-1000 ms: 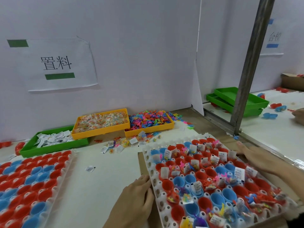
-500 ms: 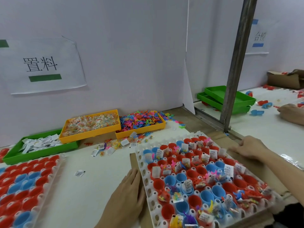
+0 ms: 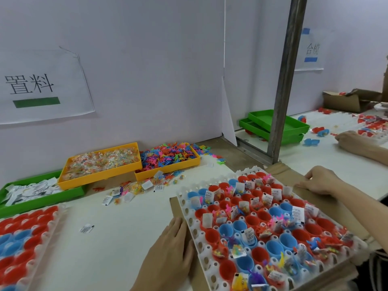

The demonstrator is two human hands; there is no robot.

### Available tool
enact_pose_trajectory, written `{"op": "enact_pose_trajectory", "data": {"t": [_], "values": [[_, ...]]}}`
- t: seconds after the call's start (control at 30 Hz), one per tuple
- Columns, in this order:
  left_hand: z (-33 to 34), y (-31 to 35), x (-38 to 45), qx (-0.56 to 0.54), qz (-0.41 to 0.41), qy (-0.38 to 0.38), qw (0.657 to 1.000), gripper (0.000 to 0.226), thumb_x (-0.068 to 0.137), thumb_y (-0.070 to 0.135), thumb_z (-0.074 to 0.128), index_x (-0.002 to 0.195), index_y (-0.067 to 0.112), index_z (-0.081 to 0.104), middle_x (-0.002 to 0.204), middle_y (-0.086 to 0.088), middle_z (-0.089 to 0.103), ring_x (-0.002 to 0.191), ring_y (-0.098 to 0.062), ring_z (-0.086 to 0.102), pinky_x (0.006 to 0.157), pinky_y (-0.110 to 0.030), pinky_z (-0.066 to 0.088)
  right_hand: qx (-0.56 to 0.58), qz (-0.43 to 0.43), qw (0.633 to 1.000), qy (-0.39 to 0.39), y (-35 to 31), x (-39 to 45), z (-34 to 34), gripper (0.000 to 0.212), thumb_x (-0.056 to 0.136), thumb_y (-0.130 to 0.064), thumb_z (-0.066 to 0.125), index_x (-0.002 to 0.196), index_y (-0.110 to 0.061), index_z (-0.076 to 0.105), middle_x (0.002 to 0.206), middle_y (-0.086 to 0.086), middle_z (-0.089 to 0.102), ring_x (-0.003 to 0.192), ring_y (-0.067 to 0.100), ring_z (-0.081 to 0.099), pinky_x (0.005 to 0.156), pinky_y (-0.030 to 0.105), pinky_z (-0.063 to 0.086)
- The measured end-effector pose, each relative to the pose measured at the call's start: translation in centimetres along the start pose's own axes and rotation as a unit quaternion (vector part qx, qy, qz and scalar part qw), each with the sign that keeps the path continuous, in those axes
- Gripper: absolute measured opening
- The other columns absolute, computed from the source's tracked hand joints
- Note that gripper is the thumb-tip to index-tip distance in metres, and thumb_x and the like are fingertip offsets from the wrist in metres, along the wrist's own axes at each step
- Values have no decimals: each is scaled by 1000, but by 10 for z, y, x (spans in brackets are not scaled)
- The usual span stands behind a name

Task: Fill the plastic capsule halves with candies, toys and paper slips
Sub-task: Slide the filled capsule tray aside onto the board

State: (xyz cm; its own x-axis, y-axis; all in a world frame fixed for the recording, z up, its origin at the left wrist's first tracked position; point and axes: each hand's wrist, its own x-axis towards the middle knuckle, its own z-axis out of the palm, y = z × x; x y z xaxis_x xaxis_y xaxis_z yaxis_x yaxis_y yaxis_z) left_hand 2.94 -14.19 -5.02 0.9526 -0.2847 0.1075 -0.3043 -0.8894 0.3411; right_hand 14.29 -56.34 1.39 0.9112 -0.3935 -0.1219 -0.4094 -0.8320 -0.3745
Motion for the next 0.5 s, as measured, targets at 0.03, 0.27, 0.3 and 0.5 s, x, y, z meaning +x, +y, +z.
{"op": "enact_pose_trajectory", "data": {"t": [0.03,0.27,0.3,0.5], "values": [[1,3,2,1,4,-4,1000,65,101,57,23,157,34,-1,165,13,1,151,-5,1,117,-18,2,2,2,1000,-1,3,1,-2,42,89,-37,73,107,1,74,105,15,73,96,28,64,81,35,53],[9,25,16,10,46,-2,999,63,103,51,26,158,28,7,165,12,6,151,-5,6,117,-17,7,-17,22,1000,5,24,16,-18,44,89,-36,74,111,2,73,111,14,73,100,29,63,80,34,51],[10,29,20,13,55,-1,998,62,103,49,27,158,27,9,165,11,8,151,-5,7,118,-17,9,-21,25,999,10,27,19,-20,44,88,-36,74,111,2,73,112,14,73,100,29,62,78,32,48],[17,48,38,33,85,-39,995,68,101,56,28,158,25,7,165,10,6,151,-7,6,119,-20,7,-21,35,998,45,35,42,-30,46,86,-34,77,112,3,71,114,16,71,103,33,61,75,31,43]]}}
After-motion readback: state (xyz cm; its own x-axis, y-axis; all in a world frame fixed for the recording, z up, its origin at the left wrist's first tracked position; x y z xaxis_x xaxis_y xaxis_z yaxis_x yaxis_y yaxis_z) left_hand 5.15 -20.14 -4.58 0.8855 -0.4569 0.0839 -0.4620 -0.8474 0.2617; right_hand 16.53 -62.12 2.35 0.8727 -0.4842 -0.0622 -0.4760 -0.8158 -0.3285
